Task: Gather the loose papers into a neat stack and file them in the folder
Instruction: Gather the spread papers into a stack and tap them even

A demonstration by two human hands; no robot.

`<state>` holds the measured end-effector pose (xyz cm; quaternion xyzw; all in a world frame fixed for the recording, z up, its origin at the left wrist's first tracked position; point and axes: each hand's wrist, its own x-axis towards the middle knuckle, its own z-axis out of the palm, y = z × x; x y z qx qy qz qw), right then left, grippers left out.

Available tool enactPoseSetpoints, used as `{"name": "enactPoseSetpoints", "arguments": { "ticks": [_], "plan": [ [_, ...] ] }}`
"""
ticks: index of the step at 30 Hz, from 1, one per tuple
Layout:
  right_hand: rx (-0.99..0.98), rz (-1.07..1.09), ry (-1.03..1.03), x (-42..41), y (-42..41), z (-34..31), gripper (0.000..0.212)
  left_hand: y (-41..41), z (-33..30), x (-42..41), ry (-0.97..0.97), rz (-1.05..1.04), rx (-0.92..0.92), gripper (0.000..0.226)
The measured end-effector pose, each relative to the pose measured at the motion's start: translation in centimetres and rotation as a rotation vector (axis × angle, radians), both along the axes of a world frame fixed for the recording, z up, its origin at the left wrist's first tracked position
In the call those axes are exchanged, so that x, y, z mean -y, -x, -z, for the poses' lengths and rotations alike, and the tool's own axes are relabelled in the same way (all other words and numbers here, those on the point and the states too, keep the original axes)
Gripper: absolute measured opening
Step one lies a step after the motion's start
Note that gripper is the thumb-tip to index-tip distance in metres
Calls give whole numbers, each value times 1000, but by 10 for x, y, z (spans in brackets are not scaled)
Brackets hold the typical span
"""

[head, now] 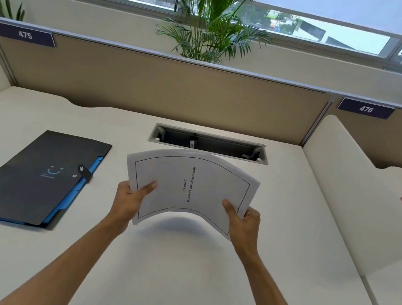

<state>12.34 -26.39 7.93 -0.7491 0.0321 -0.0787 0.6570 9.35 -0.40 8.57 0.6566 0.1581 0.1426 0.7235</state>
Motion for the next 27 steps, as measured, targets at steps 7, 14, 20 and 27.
{"name": "enactPoseSetpoints", "arguments": {
  "ticks": [7,14,20,27],
  "plan": [
    [-30,-127,-5,11,1,-4,20,7,8,-5,-67,47,-25,26],
    [-44,-102,22,12,2,-11,20,6,4,1,-81,11,15,22],
    [-134,-130,0,13,10,2,16,11,15,2,-95,58,8,21],
    [-69,-120,-71,23,5,-12,16,6,4,-1,-253,29,63,15]
  ]
}}
